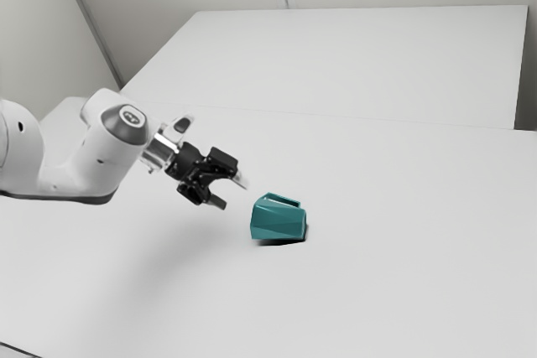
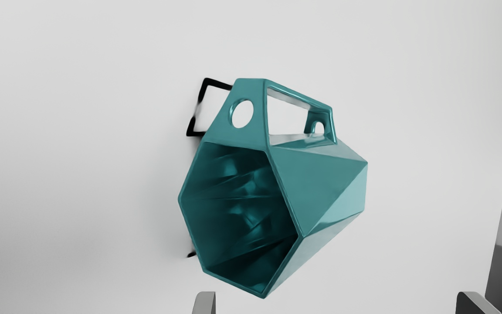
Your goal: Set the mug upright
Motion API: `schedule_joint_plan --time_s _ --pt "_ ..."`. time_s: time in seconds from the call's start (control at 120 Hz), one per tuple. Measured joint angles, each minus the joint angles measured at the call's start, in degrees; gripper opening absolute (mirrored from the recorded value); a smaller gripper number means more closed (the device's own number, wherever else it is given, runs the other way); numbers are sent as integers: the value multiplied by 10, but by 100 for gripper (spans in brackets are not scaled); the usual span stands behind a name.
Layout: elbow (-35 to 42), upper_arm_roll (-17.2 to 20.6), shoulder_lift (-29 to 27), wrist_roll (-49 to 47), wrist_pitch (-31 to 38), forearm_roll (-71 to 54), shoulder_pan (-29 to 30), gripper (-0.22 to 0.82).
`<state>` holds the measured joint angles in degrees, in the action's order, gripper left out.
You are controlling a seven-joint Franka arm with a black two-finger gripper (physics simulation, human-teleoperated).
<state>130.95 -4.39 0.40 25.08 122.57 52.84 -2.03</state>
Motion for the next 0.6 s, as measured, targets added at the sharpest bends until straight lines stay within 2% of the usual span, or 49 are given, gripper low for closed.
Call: schedule_joint_plan --time_s 0.233,0.6 --pt "-1 1 32 0 2 22 0 60" --pt "-2 2 66 51 5 105 -2 60"
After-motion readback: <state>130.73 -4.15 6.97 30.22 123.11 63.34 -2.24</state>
